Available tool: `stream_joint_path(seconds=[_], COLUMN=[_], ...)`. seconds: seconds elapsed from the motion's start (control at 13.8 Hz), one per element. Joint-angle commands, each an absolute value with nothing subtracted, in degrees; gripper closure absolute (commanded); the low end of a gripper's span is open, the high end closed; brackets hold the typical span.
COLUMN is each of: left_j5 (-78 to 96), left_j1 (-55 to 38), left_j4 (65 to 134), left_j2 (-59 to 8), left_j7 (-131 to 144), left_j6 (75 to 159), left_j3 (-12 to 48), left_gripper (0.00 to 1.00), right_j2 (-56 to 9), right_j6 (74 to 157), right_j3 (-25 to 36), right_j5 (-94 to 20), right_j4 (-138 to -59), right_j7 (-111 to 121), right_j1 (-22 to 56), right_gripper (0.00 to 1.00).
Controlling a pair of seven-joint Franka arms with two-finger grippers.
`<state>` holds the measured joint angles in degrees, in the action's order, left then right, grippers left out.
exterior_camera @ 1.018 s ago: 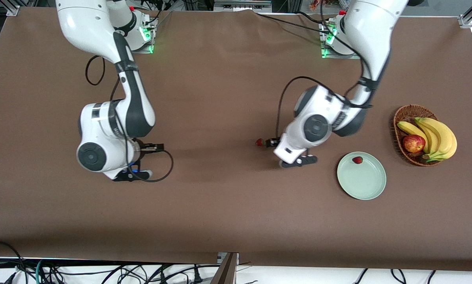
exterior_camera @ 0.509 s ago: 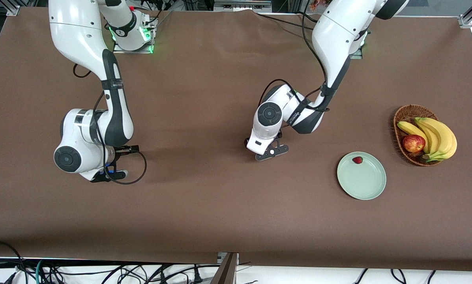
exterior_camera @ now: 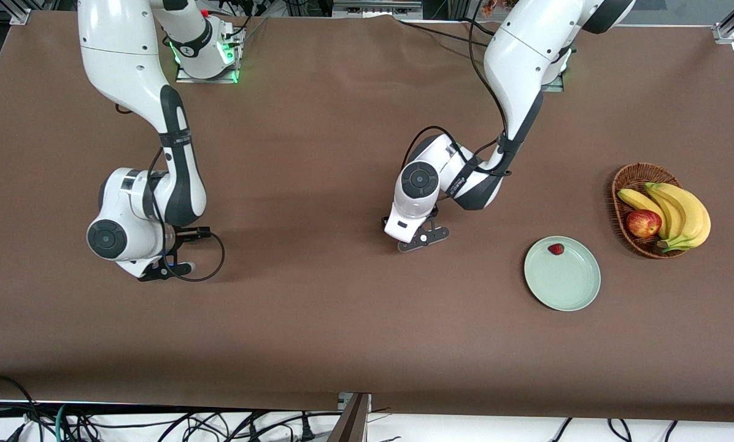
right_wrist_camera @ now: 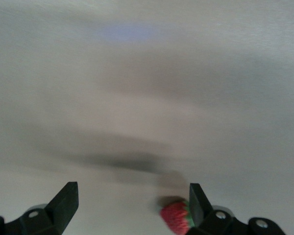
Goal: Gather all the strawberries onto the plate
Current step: 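Grasp the middle strawberry with the left gripper while the right gripper returns, then carry the strawberry to the plate while the right gripper grasps the last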
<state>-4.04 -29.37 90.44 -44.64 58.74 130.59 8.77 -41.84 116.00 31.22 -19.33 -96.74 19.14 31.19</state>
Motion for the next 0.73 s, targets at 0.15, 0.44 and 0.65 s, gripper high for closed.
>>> stream_joint_path(seconds=[0.15, 0.44, 0.65], left_j5=[-4.7, -4.7, -4.7], left_j1=[-30.0, -30.7, -30.7], left_j4=[90.4, 90.4, 90.4], left_j2=[-44.6, -44.6, -44.7], left_j7=[59.9, 59.9, 59.7], left_j6=[130.7, 130.7, 130.7], left_j3=[8.5, 8.6, 8.6], left_gripper=[0.25, 0.29, 0.59], right_j2=[-41.0, -40.9, -40.9], right_j6=[116.8, 116.4, 116.2], right_j3=[31.2, 31.1, 31.1], right_j5=[-18.9, -19.1, -19.2], right_j4=[-100.2, -102.7, -103.4], right_j7=[25.6, 25.8, 25.8], right_j1=[28.2, 27.9, 27.9], right_gripper=[0.0, 0.0, 0.08])
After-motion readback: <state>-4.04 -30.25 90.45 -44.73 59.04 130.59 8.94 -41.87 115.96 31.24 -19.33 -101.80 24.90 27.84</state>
